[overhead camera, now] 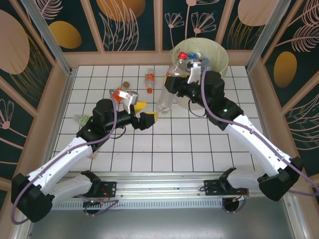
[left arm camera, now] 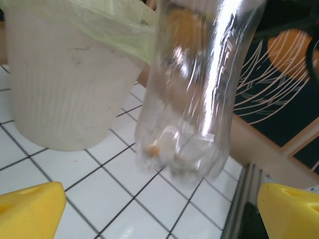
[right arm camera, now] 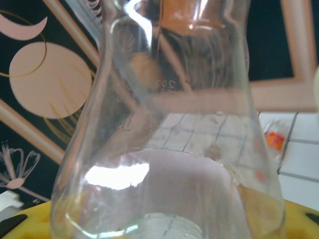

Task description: Put the plastic bottles in the bin

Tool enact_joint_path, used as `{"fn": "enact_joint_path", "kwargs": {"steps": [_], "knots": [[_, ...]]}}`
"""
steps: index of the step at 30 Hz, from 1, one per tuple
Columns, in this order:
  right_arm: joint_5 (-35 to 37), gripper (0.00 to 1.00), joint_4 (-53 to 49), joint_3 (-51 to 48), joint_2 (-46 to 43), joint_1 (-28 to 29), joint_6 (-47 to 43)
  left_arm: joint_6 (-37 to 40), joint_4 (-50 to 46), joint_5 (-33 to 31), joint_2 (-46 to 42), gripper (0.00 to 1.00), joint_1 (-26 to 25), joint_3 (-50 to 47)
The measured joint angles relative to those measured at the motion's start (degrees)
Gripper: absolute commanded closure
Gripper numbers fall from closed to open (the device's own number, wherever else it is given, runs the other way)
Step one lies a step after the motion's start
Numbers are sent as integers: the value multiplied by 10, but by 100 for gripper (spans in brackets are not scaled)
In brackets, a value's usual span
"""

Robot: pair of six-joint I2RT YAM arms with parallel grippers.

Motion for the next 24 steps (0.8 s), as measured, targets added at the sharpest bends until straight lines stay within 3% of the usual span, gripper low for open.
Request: {"fn": "enact_joint_path", "kwargs": {"steps": [8, 16, 24], "knots": [[49, 47, -9, 63, -10, -55, -61, 78, -68, -93, -56, 1, 0, 12], [97, 48, -5, 94, -2, -125, -94, 96, -74, -112, -69, 1, 0, 5], [120, 48, 11, 158, 76, -193, -102, 101, -87, -124, -69, 1, 0, 5]]}}
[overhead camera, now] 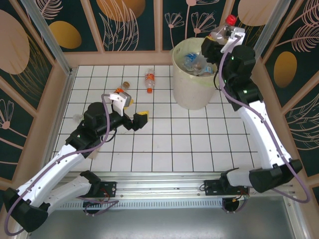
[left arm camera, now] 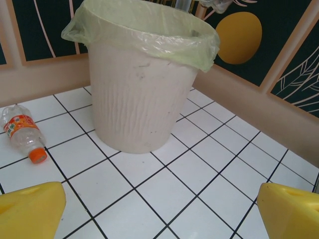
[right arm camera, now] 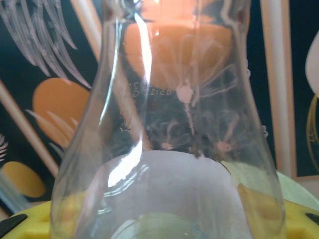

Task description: Put the plastic bottles in the bin

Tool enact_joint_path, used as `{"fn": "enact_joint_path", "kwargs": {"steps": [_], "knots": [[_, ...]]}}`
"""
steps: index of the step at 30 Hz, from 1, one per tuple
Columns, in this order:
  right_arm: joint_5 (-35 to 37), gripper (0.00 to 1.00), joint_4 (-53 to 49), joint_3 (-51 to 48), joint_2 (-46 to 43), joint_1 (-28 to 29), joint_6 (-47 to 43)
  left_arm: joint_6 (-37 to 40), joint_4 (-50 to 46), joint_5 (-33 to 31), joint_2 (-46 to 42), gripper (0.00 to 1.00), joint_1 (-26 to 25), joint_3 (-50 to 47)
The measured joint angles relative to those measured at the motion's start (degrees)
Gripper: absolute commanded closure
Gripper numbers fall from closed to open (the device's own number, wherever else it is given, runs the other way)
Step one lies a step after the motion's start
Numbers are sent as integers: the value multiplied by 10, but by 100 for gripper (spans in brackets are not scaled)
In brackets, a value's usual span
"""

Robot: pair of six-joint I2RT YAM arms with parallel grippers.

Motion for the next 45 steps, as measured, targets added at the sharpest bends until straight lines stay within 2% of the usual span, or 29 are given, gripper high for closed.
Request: {"fn": "enact_joint_path", "kwargs": {"steps": [10, 18, 28, 45], "knots": [[-10, 48, -63, 118, 141, -89, 41, 0, 0, 2, 2, 1, 0, 0], [-71, 48, -184, 236, 275, -142, 74, 0, 0, 9, 2, 1, 0, 0], [-144, 48, -251, 280, 325, -147, 88, 0, 0, 16, 9, 1, 0, 0], [-264, 44, -300, 289, 387, -136, 114, 0, -5, 17, 20, 2, 0, 0]]}}
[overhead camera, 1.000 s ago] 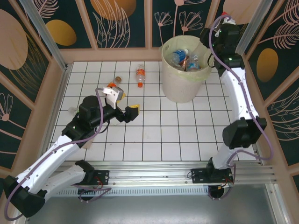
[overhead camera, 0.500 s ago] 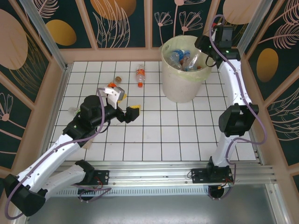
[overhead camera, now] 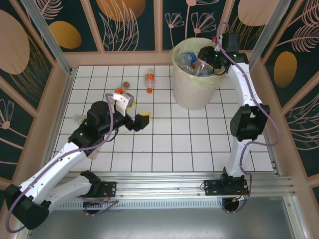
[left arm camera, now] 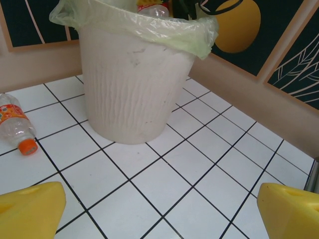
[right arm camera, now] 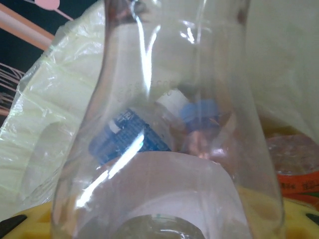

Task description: Put the plastic bottles in the bin

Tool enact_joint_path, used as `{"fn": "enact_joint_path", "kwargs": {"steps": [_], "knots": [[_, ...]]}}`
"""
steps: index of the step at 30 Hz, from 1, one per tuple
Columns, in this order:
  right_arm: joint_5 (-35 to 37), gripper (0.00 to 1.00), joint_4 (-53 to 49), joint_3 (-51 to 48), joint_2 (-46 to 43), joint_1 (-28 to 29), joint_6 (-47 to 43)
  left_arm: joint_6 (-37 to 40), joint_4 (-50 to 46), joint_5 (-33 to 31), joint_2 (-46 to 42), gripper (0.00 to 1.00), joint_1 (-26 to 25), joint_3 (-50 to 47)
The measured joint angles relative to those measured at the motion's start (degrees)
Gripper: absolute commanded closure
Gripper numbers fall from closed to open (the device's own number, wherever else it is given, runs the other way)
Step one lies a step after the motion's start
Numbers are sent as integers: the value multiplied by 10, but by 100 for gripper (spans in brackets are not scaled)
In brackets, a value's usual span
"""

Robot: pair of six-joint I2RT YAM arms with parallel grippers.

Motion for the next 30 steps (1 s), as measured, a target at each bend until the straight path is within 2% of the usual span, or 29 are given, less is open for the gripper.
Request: {"fn": "enact_joint_path", "kwargs": {"steps": [8, 19, 26, 30], "knots": [[-18, 35, -38, 86, 63, 13, -1, 0, -2, 0, 2, 1, 0, 0], [-5, 22, -69, 122, 70, 25, -2, 0, -2, 1, 2, 1, 0, 0], [44, 22, -89, 169, 69, 25, -16, 0, -2, 2, 3, 1, 0, 0], [80, 28, -94, 169, 59, 26, -30, 0, -2, 2, 5, 1, 0, 0]]}}
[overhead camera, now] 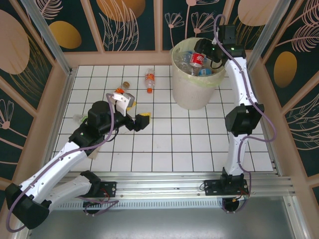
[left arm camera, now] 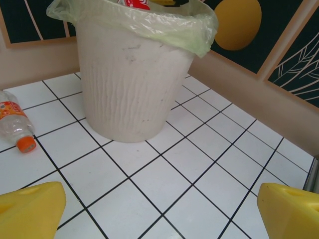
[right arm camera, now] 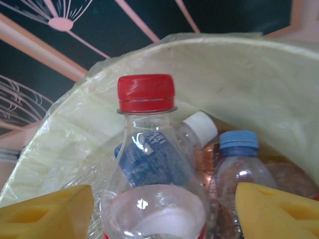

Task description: Put the plastic bottles in the bin

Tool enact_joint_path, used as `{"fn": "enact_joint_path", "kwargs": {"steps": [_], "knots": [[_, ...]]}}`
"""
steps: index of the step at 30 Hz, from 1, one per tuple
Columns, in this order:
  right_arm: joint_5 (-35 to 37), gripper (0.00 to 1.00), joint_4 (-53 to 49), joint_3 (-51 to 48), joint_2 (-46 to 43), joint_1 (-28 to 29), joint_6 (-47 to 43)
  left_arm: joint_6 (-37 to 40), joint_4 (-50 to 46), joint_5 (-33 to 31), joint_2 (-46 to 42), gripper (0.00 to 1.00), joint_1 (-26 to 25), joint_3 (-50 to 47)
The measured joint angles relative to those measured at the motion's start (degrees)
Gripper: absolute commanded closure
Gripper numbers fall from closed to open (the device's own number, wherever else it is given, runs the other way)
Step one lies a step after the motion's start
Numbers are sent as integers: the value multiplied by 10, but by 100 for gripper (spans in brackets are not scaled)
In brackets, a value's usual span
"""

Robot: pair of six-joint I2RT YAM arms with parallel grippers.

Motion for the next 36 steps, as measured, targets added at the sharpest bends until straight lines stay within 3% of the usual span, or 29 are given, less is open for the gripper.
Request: {"fn": "enact_joint_path", "kwargs": {"steps": [4, 8, 16, 36], "knots": [[31, 43, 3, -23, -31, 5, -19, 0, 0, 1, 0, 1, 0, 0], [53, 49, 17, -25, -53, 30, -45, 0, 0, 2, 0, 1, 0, 0], [71, 51, 29, -3, -41, 86, -69, 0, 0, 2, 0, 1, 0, 0], [189, 53, 22, -13, 4, 67, -84, -3, 0, 2, 3, 1, 0, 0]]}}
